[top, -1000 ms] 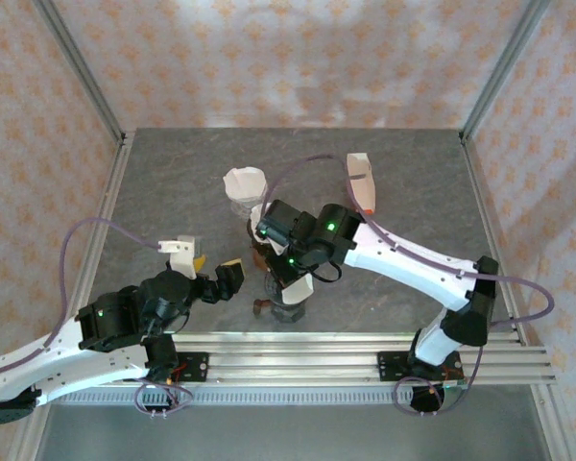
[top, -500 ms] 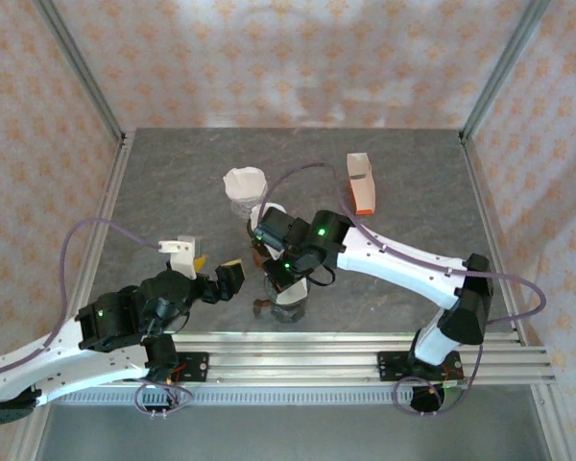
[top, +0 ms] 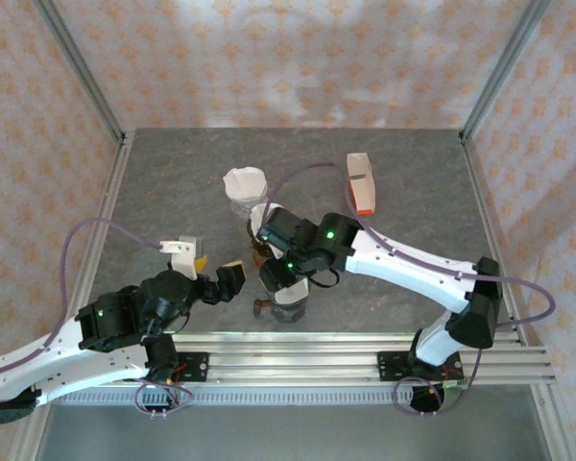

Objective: Place the coffee filter in the dripper

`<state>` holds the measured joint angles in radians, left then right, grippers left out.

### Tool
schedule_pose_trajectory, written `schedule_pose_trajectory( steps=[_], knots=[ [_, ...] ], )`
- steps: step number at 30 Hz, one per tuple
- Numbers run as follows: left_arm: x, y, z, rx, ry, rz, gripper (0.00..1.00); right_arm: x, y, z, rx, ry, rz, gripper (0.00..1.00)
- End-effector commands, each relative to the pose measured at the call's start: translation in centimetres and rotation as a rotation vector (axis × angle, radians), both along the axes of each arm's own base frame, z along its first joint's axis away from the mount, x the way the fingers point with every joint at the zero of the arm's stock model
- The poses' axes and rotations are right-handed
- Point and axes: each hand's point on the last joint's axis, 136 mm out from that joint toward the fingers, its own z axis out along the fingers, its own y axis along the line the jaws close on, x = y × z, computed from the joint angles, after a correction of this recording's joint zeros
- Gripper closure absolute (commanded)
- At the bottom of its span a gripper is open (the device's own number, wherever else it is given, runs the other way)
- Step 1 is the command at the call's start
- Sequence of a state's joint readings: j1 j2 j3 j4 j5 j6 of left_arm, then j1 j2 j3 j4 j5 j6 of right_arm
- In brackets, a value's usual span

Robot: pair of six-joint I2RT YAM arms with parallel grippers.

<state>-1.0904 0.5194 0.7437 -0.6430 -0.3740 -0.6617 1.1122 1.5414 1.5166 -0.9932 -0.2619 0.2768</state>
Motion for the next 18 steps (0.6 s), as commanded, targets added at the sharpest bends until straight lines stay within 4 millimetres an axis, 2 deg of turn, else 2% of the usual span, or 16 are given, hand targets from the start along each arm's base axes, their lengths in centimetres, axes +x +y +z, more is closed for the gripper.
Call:
schedule_pose_trajectory(
  steps=[1, 5, 9, 14, 18],
  knots=[
    [0.0, 0.3, 0.4, 0.004, -0.003, 0.007, 0.02, 0.0, -0.7, 2.6, 0.082, -0.06, -0.026, 0.49],
    [0.0, -0.3, 0.5, 0.04, 0.001, -0.022, 0.06, 0.3, -2.5, 3.8, 0.112, -0.117, -0.083, 0.45],
    [0.3, -2.5, 0.2, 0.173, 0.056, -0.104, 0.08, 1.1, -5.1, 3.8, 0.103, -0.193, -0.178, 0.4],
    [0.9, -5.6, -1.7, 0.386, 0.154, -0.196, 0.07, 1.7, -7.6, 2.9, 0.077, -0.247, -0.26, 0.33],
    [1.5, -6.2, -2.9, 0.475, 0.185, -0.201, 0.07, 1.8, -8.4, 1.7, 0.061, -0.251, -0.289, 0.3]
  ],
)
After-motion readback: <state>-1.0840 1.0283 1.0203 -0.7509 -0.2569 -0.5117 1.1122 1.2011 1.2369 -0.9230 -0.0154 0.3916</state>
